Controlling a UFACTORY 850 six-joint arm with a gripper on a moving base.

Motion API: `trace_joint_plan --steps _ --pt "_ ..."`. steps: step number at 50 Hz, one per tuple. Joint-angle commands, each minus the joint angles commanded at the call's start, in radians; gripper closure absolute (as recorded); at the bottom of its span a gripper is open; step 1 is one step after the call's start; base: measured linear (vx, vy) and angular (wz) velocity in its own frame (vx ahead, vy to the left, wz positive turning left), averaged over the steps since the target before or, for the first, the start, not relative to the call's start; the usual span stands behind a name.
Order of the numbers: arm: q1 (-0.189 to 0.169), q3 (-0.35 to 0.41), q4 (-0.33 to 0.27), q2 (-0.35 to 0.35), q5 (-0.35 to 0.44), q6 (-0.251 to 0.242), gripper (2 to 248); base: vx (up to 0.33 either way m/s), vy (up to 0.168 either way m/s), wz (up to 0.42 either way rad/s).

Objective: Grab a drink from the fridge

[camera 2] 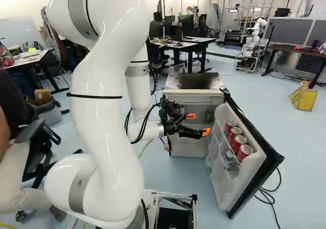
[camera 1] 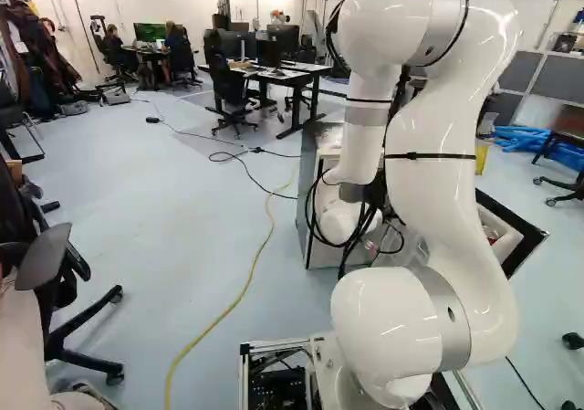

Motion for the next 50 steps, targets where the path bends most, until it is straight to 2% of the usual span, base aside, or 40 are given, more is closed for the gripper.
trace_joint_plan --steps 12,24,44,50 --pt "0.006 -0.073 0.062 -0.07 0.0 0.0 3 0.0 0.0 0.0" --pt "0.007 -0.136 0.124 -0.102 0.0 0.0 3 0.0 0.0 0.0" --pt "-0.031 -0.262 0.22 -0.157 -0.017 0.0 3 0.0 0.0 0.0" --pt "-0.037 -0.279 0.243 -0.165 -0.03 0.0 3 0.0 0.0 0.0"
